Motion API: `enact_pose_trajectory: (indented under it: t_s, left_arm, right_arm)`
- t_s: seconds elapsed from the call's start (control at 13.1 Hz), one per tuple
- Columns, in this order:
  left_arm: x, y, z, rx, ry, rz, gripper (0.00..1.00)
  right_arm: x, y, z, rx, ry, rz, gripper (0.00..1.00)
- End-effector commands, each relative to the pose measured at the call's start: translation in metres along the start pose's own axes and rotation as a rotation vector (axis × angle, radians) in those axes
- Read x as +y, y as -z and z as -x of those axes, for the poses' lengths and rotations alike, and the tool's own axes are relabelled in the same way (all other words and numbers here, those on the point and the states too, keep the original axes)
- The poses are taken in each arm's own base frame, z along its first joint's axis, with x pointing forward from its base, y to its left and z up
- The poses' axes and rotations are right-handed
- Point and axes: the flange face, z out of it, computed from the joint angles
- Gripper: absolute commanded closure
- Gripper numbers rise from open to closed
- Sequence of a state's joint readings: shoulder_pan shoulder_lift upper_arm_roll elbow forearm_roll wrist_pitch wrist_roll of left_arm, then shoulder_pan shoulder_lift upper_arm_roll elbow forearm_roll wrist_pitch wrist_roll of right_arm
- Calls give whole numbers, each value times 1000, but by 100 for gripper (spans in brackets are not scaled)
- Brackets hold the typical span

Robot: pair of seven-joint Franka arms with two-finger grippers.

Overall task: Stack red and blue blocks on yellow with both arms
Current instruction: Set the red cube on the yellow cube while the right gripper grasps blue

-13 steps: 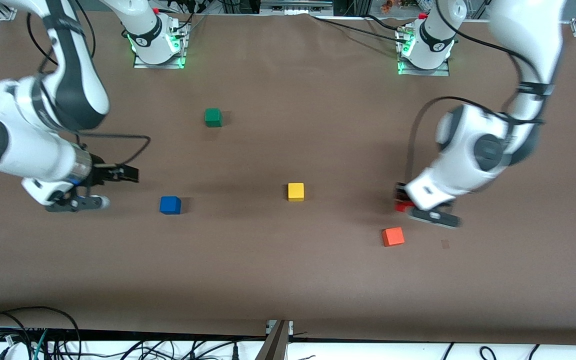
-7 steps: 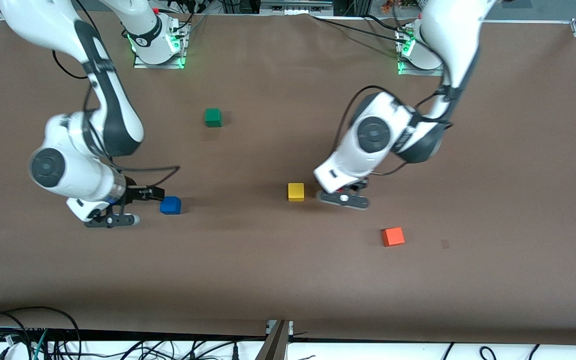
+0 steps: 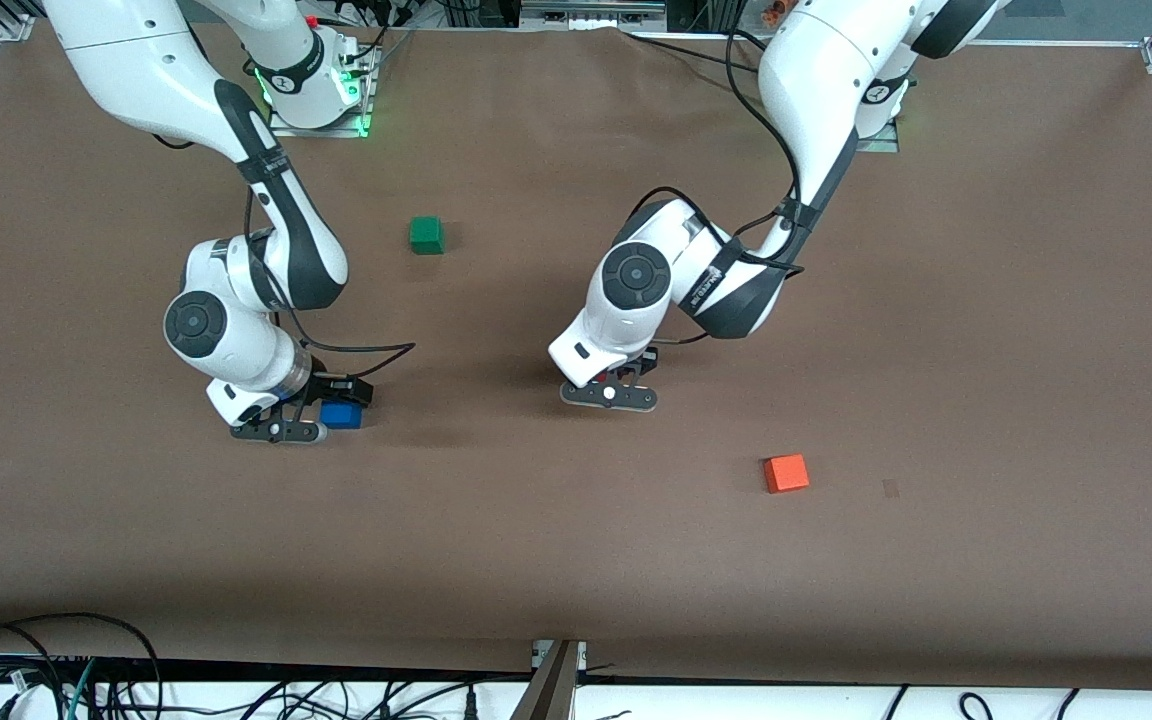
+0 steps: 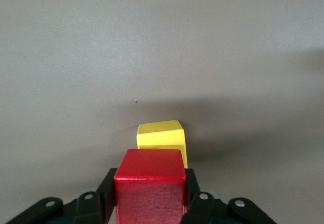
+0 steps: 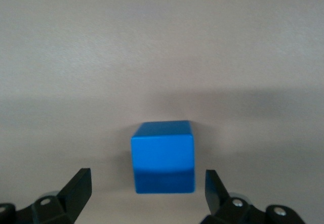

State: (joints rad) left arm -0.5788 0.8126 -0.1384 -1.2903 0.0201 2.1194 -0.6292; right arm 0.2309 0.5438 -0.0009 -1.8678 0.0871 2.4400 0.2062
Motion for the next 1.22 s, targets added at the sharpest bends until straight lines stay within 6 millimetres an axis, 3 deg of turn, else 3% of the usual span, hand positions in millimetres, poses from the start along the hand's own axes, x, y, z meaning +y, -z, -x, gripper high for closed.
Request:
enact_pose_trajectory:
  t_s: [0.0,0.38,0.69,0.76,0.84,0.99,1.15]
  left_arm:
    - [11,-5,-6,25,30,-39,100]
    - [16,-11,-8,31,69,-38,100]
    - [15,-13,-8,31,83,-42,100]
    - [14,-13,-9,31,84,-43,61]
    - [7,-10,-15,42,93,-51,1]
    - [6,10,-21,51,105,-50,0]
    - [-4,44,-33,25,129,-62,0]
  right_arm:
    - [1,-13,1,27,-12,-12,1]
    - [12,-20,-1,20,38,-4,3]
    - [11,-20,0,20,41,-4,39]
    - [11,-19,-1,21,41,-4,49]
    - [11,-20,0,18,41,-3,57]
    - [9,-16,-3,25,43,-6,62]
    - [6,-9,-7,36,49,-9,62]
